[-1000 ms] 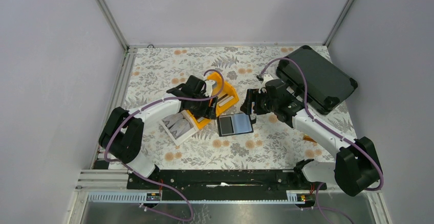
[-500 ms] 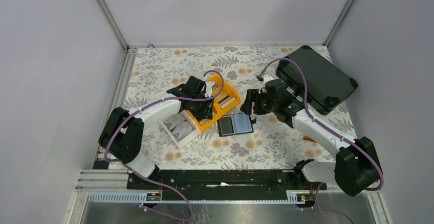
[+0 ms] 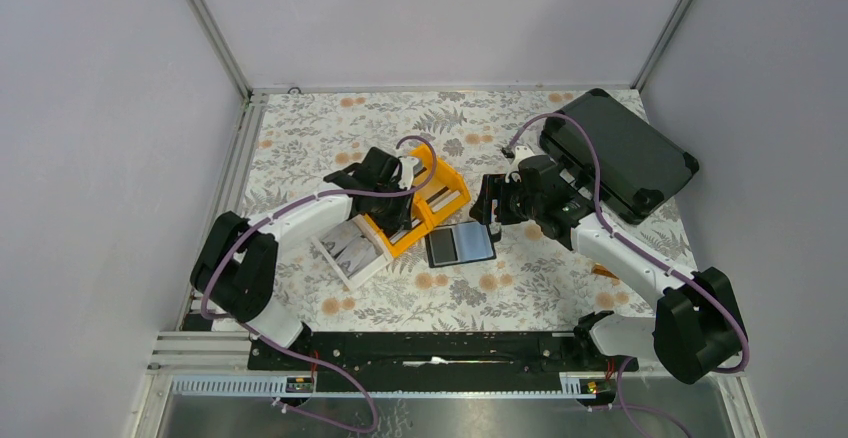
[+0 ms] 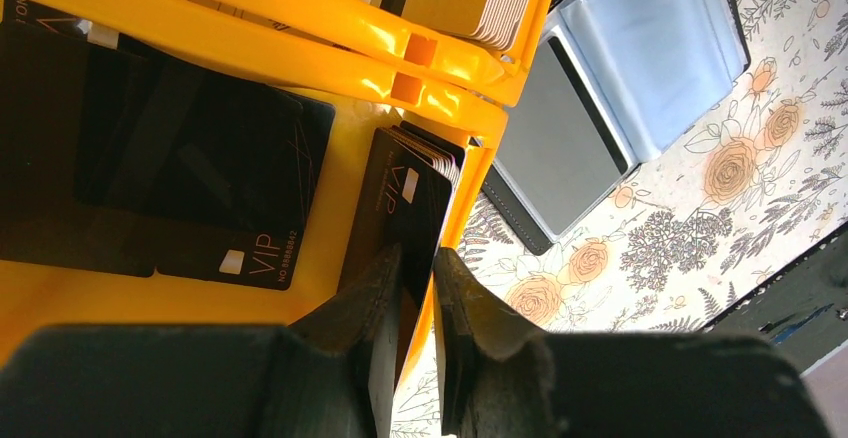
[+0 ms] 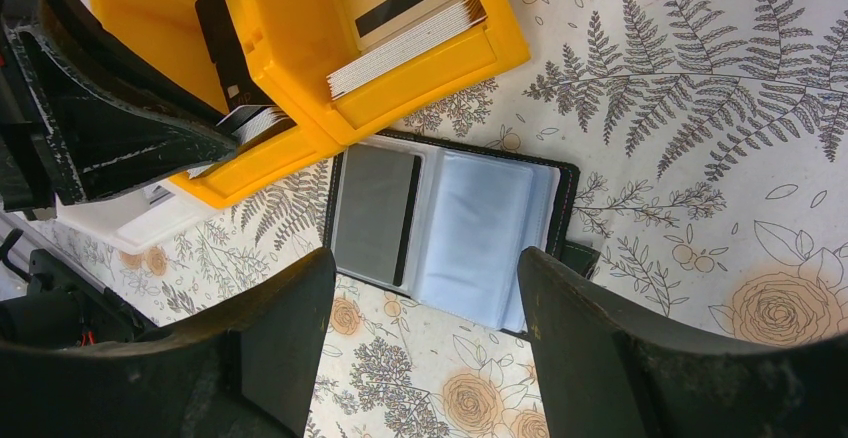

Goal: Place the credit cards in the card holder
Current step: Pick up the credit card from the storage box.

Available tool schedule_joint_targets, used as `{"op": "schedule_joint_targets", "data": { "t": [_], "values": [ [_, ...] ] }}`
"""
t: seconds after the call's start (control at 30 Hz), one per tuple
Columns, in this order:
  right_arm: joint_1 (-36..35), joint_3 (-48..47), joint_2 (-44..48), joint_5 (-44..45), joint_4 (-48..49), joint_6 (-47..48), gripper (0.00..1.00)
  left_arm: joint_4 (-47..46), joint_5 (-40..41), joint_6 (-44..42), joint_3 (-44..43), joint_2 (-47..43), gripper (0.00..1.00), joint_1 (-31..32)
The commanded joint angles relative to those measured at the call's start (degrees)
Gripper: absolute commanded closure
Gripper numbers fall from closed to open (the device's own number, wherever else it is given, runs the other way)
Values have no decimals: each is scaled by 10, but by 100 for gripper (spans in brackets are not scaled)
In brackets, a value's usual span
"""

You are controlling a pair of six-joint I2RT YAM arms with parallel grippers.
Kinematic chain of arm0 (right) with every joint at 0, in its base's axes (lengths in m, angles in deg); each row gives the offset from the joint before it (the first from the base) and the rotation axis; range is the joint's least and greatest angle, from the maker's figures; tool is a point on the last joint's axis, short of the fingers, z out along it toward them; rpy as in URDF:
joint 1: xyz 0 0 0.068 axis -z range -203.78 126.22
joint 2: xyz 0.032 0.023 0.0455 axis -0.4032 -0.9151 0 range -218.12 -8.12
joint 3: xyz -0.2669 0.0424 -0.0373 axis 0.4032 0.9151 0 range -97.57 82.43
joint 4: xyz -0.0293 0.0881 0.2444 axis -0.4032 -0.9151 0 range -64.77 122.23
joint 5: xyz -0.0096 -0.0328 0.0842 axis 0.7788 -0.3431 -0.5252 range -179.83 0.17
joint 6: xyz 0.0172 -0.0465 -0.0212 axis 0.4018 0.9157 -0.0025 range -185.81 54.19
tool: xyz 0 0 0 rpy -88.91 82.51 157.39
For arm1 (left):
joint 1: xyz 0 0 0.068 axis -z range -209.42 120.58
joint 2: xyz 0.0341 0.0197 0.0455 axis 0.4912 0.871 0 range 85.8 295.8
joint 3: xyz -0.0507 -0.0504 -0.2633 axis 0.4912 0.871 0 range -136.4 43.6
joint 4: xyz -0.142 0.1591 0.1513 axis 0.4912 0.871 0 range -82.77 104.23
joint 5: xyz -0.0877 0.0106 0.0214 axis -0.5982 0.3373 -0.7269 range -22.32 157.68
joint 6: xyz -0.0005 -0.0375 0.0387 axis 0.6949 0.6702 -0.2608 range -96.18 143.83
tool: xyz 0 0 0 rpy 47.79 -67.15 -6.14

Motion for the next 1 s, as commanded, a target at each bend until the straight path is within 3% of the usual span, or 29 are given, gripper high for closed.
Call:
{"op": "schedule_joint_targets", "data": {
  "t": [0.0,0.43,0.6,0.97],
  "values": [
    [3,1,10,-5,19,-3,26,7,3,-1,-25,-28,82,3],
    [3,-2,13,-2,19,-4,26,14,41,-1,-28,-58,92,3],
    [3,1,21,12,17,-5,26,16,85,2,-28,-84,100,3],
    [3,26,35,92,-11,-8,25,6,206,51,-48,-211,100,3]
  ]
}}
